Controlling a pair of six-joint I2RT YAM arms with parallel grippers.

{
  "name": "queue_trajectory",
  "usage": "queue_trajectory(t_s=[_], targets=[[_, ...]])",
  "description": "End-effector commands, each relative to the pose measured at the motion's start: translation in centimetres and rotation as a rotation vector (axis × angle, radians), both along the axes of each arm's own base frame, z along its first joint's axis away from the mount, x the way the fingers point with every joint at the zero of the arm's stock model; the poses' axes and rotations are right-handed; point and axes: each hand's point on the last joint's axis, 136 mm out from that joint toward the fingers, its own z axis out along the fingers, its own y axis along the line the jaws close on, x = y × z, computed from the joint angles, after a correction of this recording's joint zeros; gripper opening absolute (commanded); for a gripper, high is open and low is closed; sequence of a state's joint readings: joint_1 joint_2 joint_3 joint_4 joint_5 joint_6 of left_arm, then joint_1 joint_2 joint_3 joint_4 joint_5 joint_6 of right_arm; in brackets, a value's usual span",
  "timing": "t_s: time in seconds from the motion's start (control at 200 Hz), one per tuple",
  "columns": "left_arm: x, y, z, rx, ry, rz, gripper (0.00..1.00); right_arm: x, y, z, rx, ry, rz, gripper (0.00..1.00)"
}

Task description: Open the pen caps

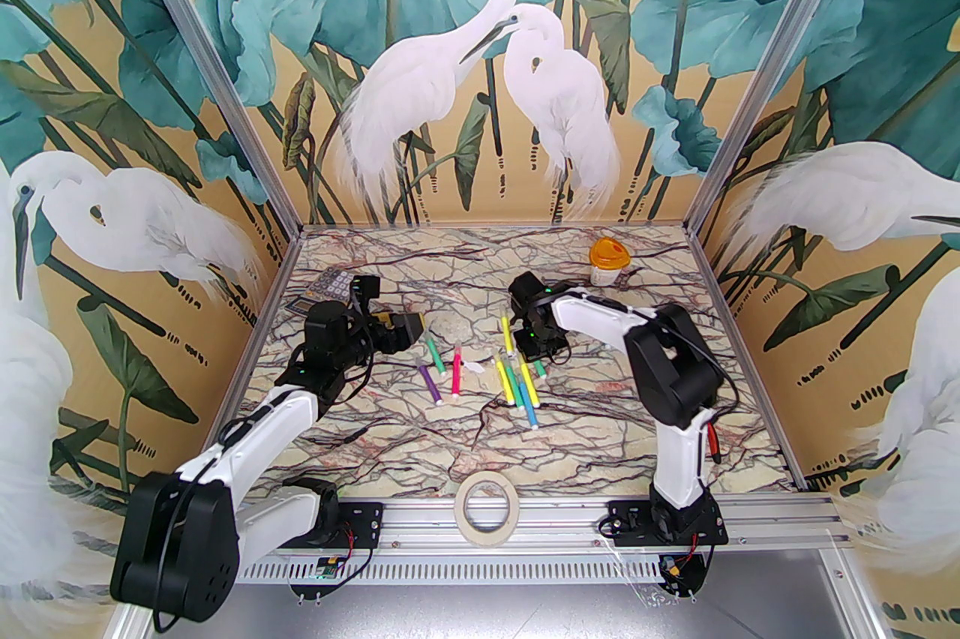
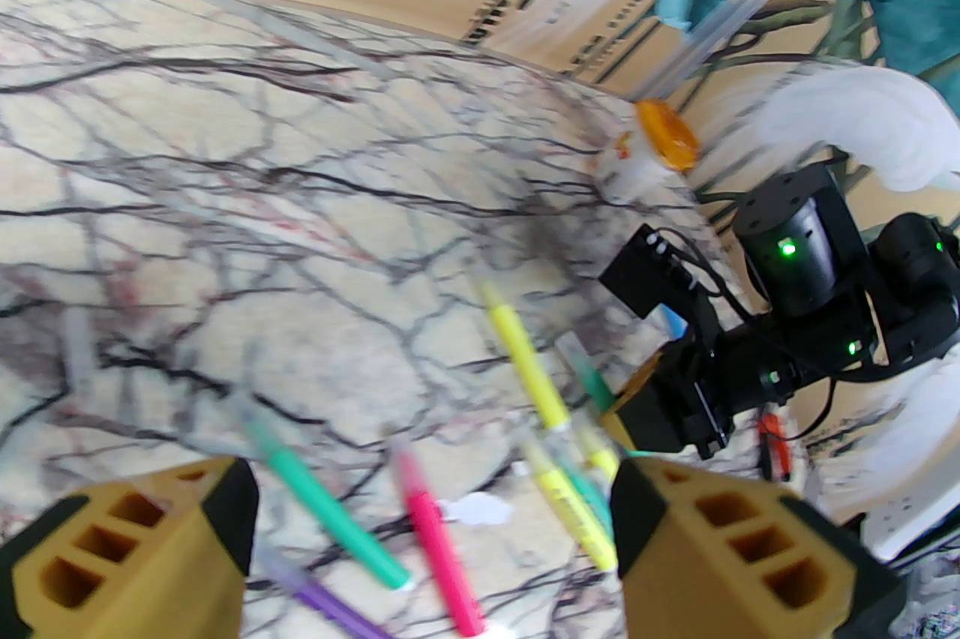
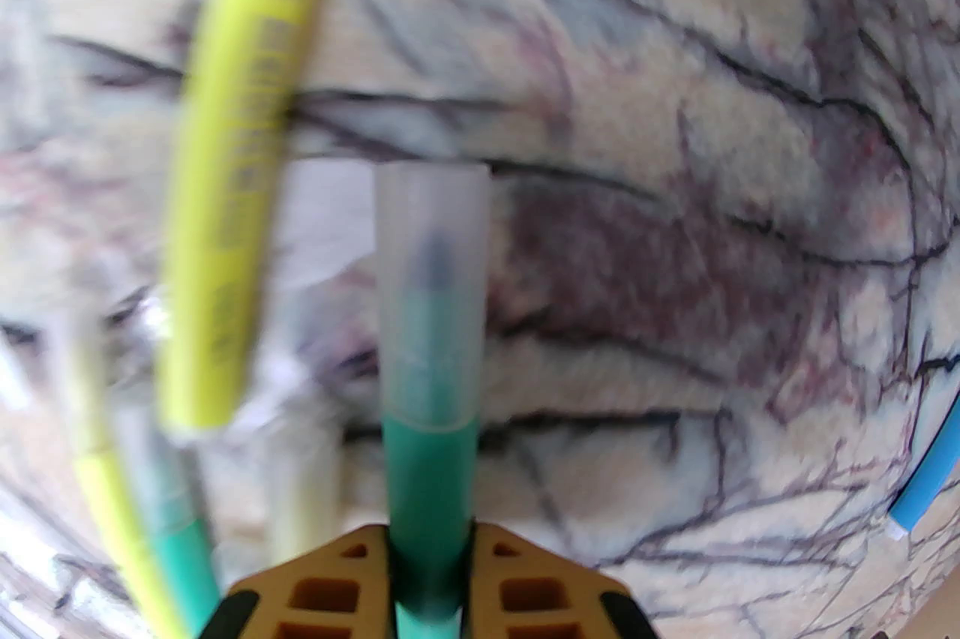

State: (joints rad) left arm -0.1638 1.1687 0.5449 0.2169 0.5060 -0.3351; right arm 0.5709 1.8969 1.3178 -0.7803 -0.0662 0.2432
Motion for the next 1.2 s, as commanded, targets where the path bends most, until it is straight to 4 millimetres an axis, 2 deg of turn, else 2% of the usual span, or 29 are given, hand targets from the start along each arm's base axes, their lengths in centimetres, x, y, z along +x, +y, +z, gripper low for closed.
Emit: queue_trajectory(t_s=[0.0,0.135,0.24,0.355,0.52,0.84,1.19], targets=[[-0.4,-2.1,1.2,-0.119,-0.003,-0.093,0.82,0.8,1.9,4.1,0.164,-0.101,0.019,0.04],[-0.4,-4.0,1.5,-0.173,0.021,-0.159,0.8,0.5,3.2,7.0,0.299,-0.177,0.073,0.0],[-0.7,-6.4,2.1,-0.184,0.029,-0.239,0.78,-0.1,4.4,8.9,0.396,-0.221,0.13,0.0],[-1.1,-8.9,3.1,-0.212,0.033,-0.327,0.76,-0.9,5.1,10.2,0.471,-0.251,0.182,0.0],[-1.0,-11.0,4.7,-0.304,0.028,-0.4,0.71,-2.0,5.9,11.4,0.524,-0.287,0.248,0.0],[-1.3,-13.5,4.6,-0.31,0.062,-0.471,0.66,-3.7,7.7,12.9,0.569,-0.324,0.35,0.0],[-1.5,-14.2,4.4,-0.272,0.092,-0.484,0.59,-4.0,8.5,13.6,0.58,-0.345,0.388,0.0]])
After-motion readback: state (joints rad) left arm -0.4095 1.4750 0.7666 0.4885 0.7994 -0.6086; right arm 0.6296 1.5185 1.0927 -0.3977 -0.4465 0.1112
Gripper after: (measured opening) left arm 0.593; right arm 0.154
